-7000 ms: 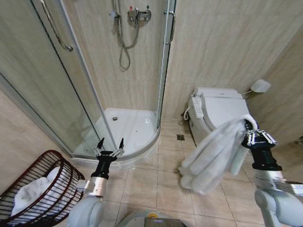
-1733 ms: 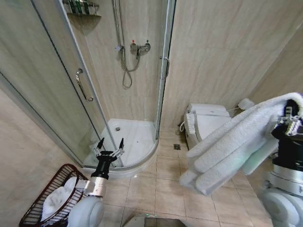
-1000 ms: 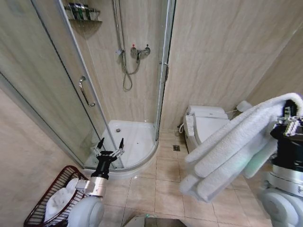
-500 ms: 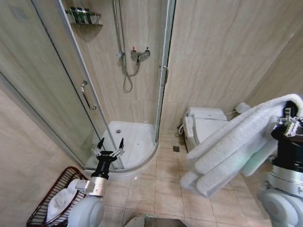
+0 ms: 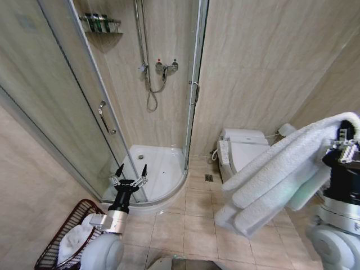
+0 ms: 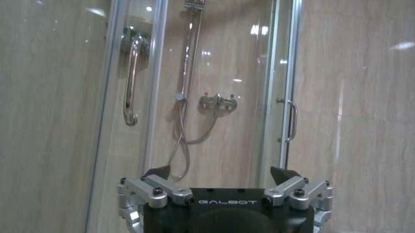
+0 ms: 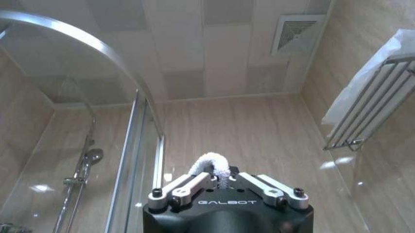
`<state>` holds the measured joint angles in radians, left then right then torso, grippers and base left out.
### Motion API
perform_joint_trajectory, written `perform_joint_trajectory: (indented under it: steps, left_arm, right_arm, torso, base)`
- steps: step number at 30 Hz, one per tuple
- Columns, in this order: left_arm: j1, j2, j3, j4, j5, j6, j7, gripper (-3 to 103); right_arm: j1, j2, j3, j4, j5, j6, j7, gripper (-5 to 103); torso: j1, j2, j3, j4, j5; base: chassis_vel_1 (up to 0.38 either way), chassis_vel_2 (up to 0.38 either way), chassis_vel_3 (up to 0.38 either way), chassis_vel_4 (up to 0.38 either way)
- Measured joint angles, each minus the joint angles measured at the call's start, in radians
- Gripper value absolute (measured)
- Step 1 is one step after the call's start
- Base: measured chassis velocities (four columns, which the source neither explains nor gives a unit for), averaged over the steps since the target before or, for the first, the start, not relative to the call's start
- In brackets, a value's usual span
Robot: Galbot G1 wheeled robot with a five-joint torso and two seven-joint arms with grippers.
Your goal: Discard the used towel into the hamper.
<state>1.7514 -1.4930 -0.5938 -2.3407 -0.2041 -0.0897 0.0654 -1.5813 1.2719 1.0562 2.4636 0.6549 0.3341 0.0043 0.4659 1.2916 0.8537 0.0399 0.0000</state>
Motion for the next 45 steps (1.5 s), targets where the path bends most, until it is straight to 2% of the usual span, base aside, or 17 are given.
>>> perform_joint_trajectory:
  steps: [34, 45]
  left_arm:
    - [0.000, 0.000, 0.000, 0.000, 0.000, 0.000, 0.000, 100]
    - [0.000, 0.000, 0.000, 0.000, 0.000, 0.000, 0.000, 100]
  right_arm:
    - [-0.003, -0.006, -0.001, 0.005, 0.001, 0.002, 0.000, 3]
    - [-0.004, -0.002, 0.001, 0.007, 0.005, 0.002, -0.002, 3]
  torso:
    - [0.092, 0.200, 0.108, 0.0000, 0.0000]
    - [0.095, 0.207, 0.113, 0.0000, 0.0000]
  base:
    - [0.000, 0.000, 0.000, 0.000]
    - [0.000, 0.000, 0.000, 0.000]
